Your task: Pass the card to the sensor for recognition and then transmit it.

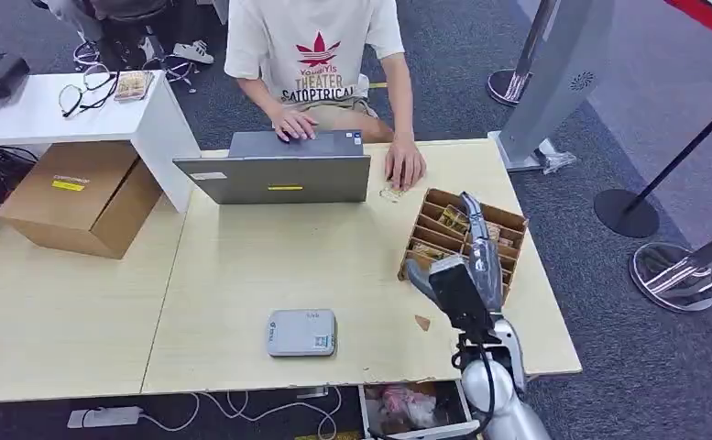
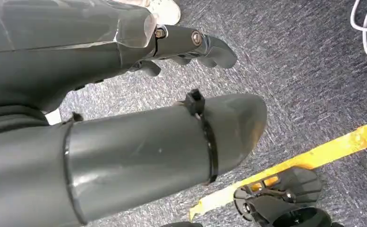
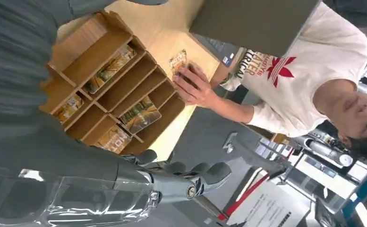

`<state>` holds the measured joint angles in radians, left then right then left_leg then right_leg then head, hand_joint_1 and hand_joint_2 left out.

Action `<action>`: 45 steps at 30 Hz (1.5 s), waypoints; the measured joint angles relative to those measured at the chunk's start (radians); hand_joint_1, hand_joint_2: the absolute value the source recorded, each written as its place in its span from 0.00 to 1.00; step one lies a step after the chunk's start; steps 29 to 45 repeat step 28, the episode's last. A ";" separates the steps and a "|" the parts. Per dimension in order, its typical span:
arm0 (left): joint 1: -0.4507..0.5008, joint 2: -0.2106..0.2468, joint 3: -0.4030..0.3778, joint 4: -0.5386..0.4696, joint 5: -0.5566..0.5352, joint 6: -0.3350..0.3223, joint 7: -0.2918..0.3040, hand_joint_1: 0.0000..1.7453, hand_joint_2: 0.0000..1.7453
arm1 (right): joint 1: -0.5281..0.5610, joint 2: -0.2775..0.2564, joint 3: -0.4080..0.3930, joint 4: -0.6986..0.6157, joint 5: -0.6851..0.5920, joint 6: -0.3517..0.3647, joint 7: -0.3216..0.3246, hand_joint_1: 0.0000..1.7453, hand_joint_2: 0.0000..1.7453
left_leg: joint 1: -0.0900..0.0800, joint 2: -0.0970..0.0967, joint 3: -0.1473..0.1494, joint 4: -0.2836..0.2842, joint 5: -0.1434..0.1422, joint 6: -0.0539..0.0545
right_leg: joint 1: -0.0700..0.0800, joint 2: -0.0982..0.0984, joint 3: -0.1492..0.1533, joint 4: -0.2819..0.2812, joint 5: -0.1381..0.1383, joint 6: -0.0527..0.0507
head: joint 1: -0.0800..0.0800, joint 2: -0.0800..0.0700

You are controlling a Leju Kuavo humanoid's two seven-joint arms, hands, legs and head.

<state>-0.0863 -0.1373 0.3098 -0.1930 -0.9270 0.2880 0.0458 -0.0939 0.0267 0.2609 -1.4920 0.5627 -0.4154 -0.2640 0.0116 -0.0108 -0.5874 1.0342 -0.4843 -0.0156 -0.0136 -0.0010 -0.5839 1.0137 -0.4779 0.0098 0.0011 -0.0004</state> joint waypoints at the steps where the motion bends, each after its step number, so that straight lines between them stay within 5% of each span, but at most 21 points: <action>1: 0.000 0.000 0.000 0.000 0.001 0.000 0.002 0.00 0.00 | 0.003 0.001 -0.001 0.001 0.000 0.002 0.000 0.00 1.00 | 0.000 0.000 0.000 0.000 0.000 0.000 | 0.000 0.000 0.000 0.000 0.000 0.000 | 0.000 0.000; 12: 0.007 -0.005 0.011 0.000 0.013 0.003 0.005 0.00 0.00 | 0.032 0.005 -0.019 0.018 0.027 0.076 0.053 0.00 1.00 | 0.000 0.000 0.000 0.000 0.000 0.000 | 0.000 0.000 0.000 0.000 0.000 0.000 | 0.000 0.000; 45: 0.008 -0.008 0.015 0.000 0.000 -0.008 0.007 0.00 0.00 | 0.098 0.005 -0.063 0.006 0.034 0.074 0.080 0.00 1.00 | 0.000 0.000 0.000 0.000 0.000 0.000 | 0.000 0.000 0.000 0.000 0.000 0.000 | 0.000 0.000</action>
